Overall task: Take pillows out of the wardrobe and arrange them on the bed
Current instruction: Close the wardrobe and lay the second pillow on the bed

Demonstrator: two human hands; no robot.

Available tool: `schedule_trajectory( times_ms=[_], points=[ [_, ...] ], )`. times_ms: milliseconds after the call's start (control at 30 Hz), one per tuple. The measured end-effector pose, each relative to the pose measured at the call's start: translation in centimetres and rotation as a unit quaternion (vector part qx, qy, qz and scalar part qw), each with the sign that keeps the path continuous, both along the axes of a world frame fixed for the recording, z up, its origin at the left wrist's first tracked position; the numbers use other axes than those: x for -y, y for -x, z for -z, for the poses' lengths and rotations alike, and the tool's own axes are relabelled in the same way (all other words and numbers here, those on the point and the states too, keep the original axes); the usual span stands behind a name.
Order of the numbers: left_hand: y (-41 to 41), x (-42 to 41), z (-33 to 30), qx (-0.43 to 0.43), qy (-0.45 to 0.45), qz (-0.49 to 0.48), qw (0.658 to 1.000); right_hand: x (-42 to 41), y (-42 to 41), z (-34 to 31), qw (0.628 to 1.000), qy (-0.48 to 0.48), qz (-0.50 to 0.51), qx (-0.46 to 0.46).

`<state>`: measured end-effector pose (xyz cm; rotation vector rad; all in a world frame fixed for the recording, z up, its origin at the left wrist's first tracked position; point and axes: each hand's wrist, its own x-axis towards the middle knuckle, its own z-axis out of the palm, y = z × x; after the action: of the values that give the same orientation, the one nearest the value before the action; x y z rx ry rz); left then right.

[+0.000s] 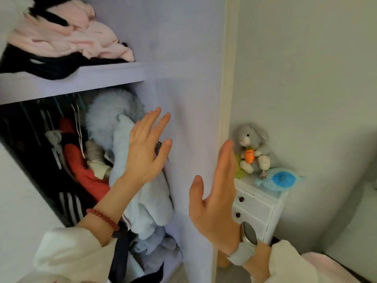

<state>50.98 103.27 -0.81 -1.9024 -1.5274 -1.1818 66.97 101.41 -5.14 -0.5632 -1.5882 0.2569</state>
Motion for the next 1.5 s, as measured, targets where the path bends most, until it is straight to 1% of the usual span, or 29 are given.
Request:
schedule_trajectory(
  times_ms=[100, 200, 300, 400, 467, 533, 633, 700, 800, 900, 1033, 1200, 1267, 1300, 1333, 1367, 1400, 1467, 1500],
  points=[
    [2.8, 4.4, 0.6, 0.008, -0.002, -0.053, 0.999, 2.6, 2.9, 0.3, 0.996, -0.021, -0.085, 0.033],
    [5.5, 8.7, 1.2, 0.014, -0.010, -0.122, 0.992, 4.2, 6.2, -0.2, 0.980, -0.047, -0.179, 0.072],
    [8.0, 12.6, 1.9, 0.021, -0.013, -0.214, 0.977, 4.9, 10.2, -0.5, 0.967, -0.074, -0.220, 0.109],
    [10.5, 15.6, 2.5, 0.042, -0.008, -0.317, 0.948, 4.8, 14.3, -0.6, 0.956, -0.097, -0.220, 0.165],
    [12.2, 16.8, 2.8, 0.057, 0.009, -0.381, 0.923, 3.8, 16.5, -0.3, 0.947, -0.132, -0.211, 0.202],
    [13.8, 17.6, 3.0, 0.063, 0.038, -0.424, 0.903, 2.6, 18.5, -0.1, 0.935, -0.176, -0.196, 0.239],
    [15.5, 17.5, 3.1, 0.081, 0.051, -0.429, 0.898, 1.3, 21.4, 0.0, 0.921, -0.210, -0.180, 0.276],
    [16.1, 16.8, 3.0, 0.116, 0.035, -0.427, 0.896, 0.9, 23.1, -0.1, 0.915, -0.224, -0.165, 0.291],
    [16.5, 15.5, 3.0, 0.162, -0.007, -0.439, 0.884, 0.2, 25.1, -0.4, 0.906, -0.239, -0.150, 0.315],
    [16.5, 14.2, 3.7, 0.167, -0.023, -0.456, 0.874, -0.8, 26.4, -0.5, 0.894, -0.257, -0.146, 0.337],
    [16.2, 12.9, 5.1, 0.168, -0.015, -0.486, 0.857, -2.0, 27.6, -0.3, 0.881, -0.275, -0.141, 0.358],
    [16.1, 12.7, 6.0, 0.144, 0.003, -0.523, 0.840, -2.0, 28.9, -0.3, 0.874, -0.265, -0.133, 0.384],
    [15.9, 13.0, 6.3, 0.146, 0.007, -0.528, 0.836, -1.5, 29.0, -0.3, 0.880, -0.247, -0.137, 0.380],
    [15.7, 13.3, 6.8, 0.158, 0.007, -0.533, 0.832, -1.1, 28.9, 0.0, 0.887, -0.226, -0.161, 0.370],
    [15.4, 13.7, 7.5, 0.175, 0.006, -0.541, 0.823, -0.5, 28.6, 0.6, 0.892, -0.192, -0.207, 0.353],
    [14.9, 14.3, 8.4, 0.196, 0.006, -0.552, 0.811, 0.2, 28.0, 1.8, 0.892, -0.149, -0.266, 0.334],
    [14.2, 15.1, 9.8, 0.216, 0.006, -0.566, 0.795, 1.0, 27.2, 3.4, 0.883, -0.099, -0.328, 0.321],
    [12.3, 17.2, 13.3, 0.255, 0.001, -0.603, 0.756, 2.9, 25.2, 7.8, 0.843, -0.024, -0.422, 0.331],
    [10.9, 18.4, 15.3, 0.275, -0.003, -0.626, 0.729, 3.9, 24.0, 10.3, 0.814, -0.006, -0.456, 0.361]
  ],
)
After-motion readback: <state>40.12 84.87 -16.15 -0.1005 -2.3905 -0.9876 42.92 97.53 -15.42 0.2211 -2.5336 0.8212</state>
